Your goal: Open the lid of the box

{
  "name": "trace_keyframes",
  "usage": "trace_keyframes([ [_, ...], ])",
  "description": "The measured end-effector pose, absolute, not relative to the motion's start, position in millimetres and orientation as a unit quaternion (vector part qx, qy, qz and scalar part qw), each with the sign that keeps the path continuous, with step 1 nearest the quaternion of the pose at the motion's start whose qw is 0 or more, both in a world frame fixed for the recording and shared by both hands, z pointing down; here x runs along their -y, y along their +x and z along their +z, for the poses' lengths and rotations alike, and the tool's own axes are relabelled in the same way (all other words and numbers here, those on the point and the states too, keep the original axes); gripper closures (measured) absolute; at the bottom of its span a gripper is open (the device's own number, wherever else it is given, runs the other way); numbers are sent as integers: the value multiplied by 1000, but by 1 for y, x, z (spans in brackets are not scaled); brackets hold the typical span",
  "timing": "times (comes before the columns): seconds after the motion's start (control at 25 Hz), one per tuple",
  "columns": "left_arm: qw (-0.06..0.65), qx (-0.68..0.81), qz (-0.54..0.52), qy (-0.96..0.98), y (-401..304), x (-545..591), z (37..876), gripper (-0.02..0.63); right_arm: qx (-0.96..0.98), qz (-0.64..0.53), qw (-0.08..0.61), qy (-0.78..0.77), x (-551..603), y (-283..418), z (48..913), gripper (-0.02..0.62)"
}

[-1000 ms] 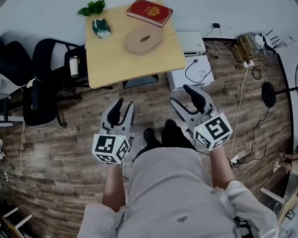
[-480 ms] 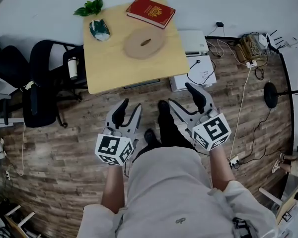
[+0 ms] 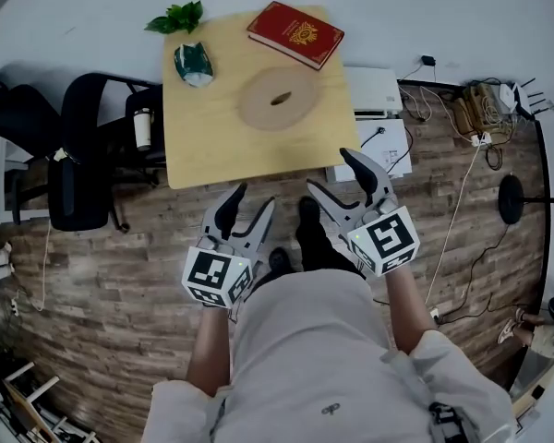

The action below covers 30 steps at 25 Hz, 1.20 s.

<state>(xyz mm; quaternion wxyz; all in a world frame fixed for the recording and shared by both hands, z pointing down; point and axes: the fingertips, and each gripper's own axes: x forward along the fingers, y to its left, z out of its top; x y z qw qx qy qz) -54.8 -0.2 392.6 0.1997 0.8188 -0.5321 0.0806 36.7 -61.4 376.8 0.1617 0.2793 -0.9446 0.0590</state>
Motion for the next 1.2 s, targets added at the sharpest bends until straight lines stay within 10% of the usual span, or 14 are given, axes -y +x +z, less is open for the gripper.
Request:
trace_keyframes([
  [1.2, 243, 652, 76, 715, -58, 98, 427, 393, 954, -59, 289, 51, 172, -28, 477, 291],
])
